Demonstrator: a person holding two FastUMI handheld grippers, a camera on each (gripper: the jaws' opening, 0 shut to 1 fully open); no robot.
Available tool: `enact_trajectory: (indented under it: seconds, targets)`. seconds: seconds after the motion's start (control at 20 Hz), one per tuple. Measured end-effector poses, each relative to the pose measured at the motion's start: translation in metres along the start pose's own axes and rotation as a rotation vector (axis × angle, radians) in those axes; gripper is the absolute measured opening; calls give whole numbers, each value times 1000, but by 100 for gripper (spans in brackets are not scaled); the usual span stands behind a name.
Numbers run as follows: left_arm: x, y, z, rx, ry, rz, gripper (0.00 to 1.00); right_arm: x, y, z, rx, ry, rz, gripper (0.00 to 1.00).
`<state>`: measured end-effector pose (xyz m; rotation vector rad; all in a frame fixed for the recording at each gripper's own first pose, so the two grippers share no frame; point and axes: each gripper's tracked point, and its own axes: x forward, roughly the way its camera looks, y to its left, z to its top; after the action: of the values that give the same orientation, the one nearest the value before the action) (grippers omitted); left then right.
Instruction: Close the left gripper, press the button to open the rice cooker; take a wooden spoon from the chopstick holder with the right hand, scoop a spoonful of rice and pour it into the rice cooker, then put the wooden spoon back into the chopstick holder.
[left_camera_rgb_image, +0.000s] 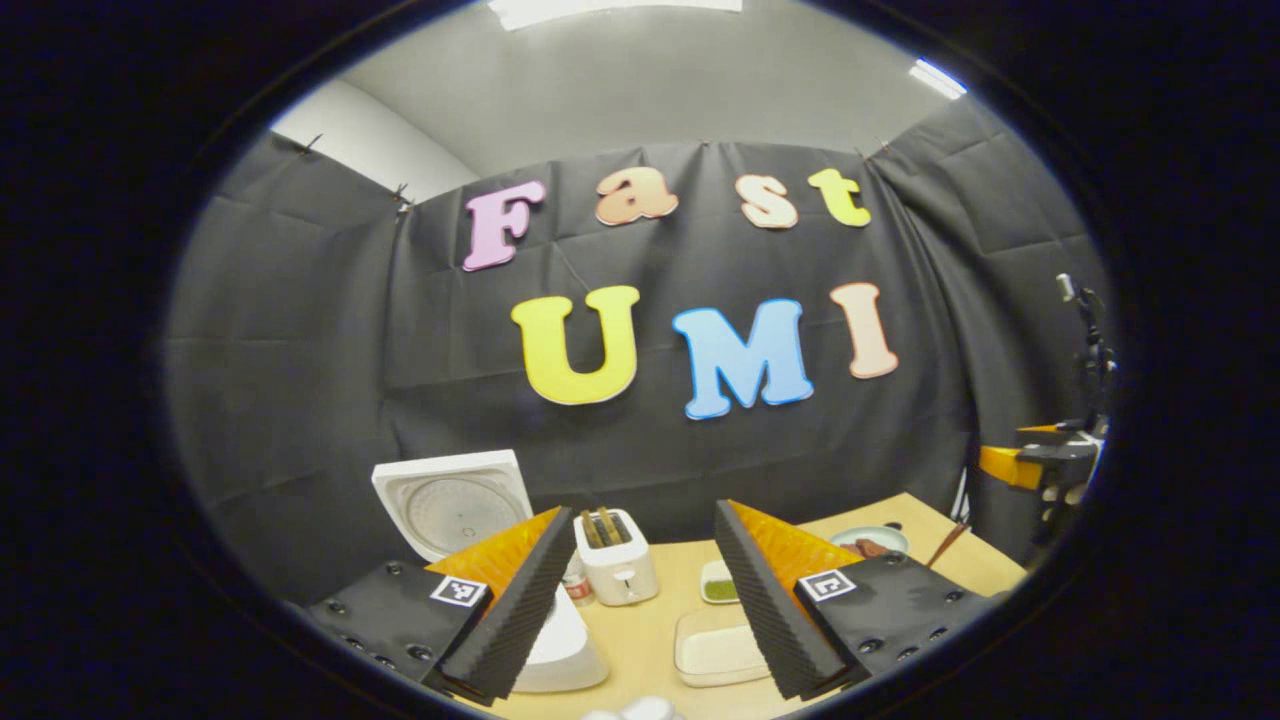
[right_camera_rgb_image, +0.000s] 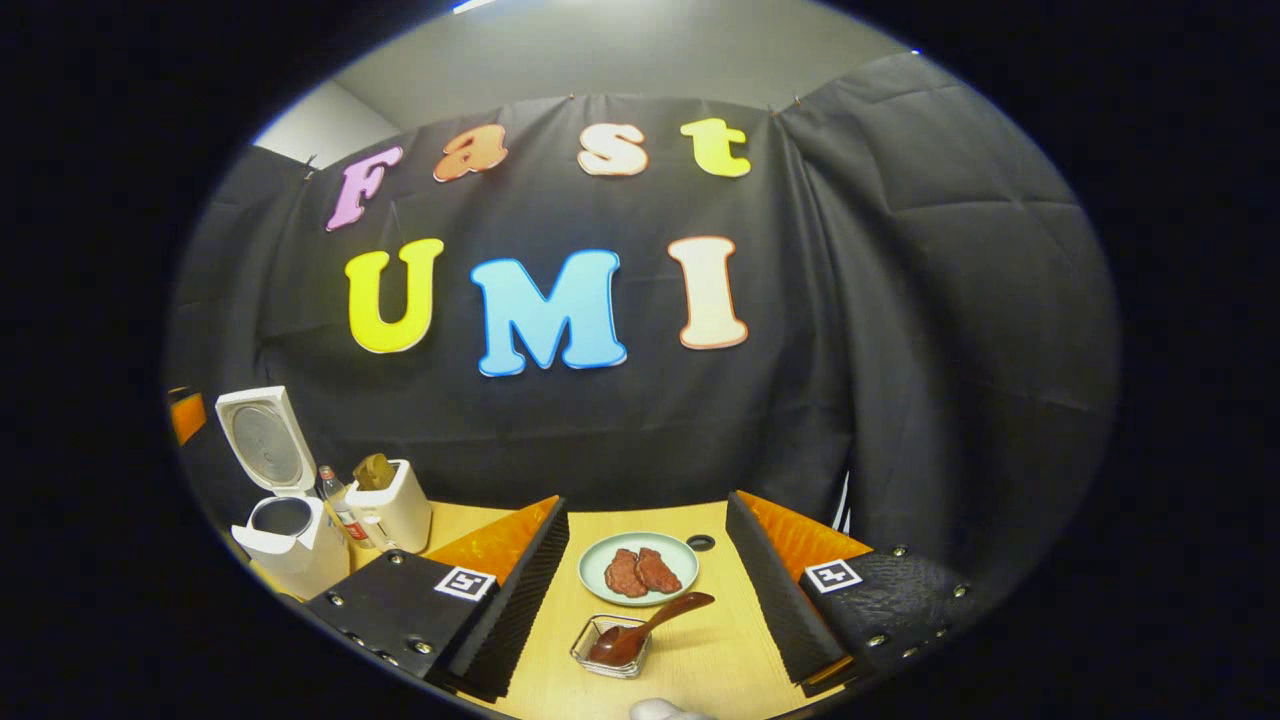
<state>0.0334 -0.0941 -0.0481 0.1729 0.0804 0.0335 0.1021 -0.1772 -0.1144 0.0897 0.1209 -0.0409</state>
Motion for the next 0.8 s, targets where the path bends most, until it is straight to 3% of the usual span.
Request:
enact_trajectory:
  seconds: [0.2, 0.45, 0.8]
  targets:
    - [53, 80, 28, -32, -19, 96, 98, -36, 48, 19, 20, -29, 61, 96]
    - [134, 164, 64, -37, -61, 168, 99, -47, 95, 15, 15, 11, 94, 96]
    - [237, 251, 39, -68, 36, 266, 99, -51, 122, 13, 18, 62, 86, 96]
